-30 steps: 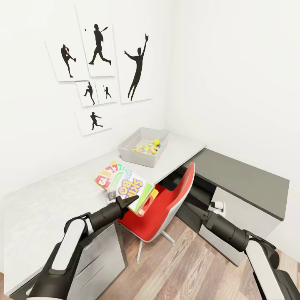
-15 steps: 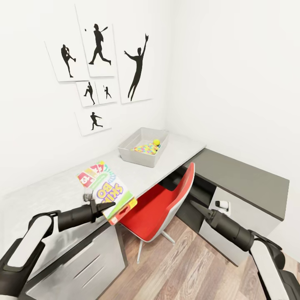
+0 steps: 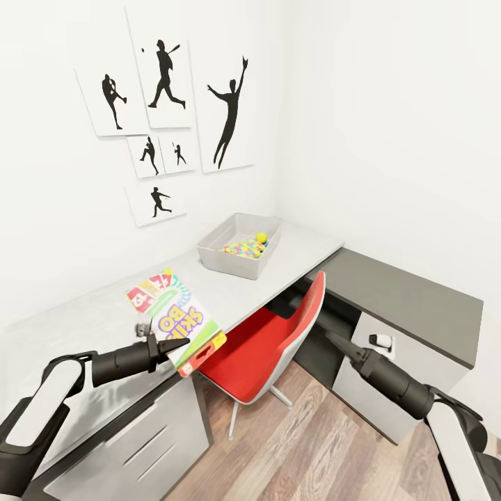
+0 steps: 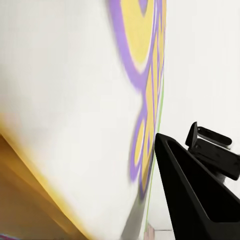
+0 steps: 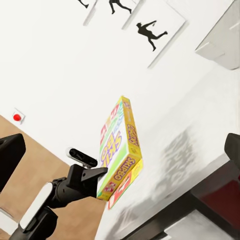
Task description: Put all the toys in the child's room - the three board games (two on the bed and one on the table), the two jigsaw puzzles on the table, and the tennis ball on the table - inside the toy box on the table in the child's room.
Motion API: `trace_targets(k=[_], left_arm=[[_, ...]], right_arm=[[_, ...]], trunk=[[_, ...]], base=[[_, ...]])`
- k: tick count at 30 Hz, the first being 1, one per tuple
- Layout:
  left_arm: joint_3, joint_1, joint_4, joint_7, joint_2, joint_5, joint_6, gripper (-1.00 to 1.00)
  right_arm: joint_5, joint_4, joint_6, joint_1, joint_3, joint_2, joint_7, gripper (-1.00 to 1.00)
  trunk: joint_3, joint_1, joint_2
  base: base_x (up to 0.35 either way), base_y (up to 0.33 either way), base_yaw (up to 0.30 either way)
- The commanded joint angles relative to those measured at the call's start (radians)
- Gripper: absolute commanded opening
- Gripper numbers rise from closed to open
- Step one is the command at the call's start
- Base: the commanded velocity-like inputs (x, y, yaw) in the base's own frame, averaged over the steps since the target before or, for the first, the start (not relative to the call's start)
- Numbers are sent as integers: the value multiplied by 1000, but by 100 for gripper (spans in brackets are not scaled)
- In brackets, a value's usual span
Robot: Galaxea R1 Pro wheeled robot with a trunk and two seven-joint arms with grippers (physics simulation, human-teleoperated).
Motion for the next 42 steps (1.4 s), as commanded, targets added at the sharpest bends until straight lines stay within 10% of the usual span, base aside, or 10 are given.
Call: trace_targets(k=[1, 12, 23, 42], left_arm=[[-2, -1, -1, -11, 12, -8, 1, -100], [-8, 0, -2, -176, 70, -10, 1, -100], [-11, 0, -2, -187, 94, -9, 1, -100], [-25, -1, -2, -187, 96, -8, 1, -100]], right_arm=[[-4, 0, 5, -1, -4, 0, 1, 100], [-8, 0, 2, 3, -9, 3, 4, 100], [-11, 1, 2, 4, -11, 2, 4, 100], [-11, 1, -4, 4, -25, 1, -1, 100]], trunk=[[-1, 0, -1], [-1, 0, -1], [-1, 0, -1], [70, -73, 132]], base=[[0, 0, 0], [0, 0, 0], [0, 0, 0], [0, 0, -13]])
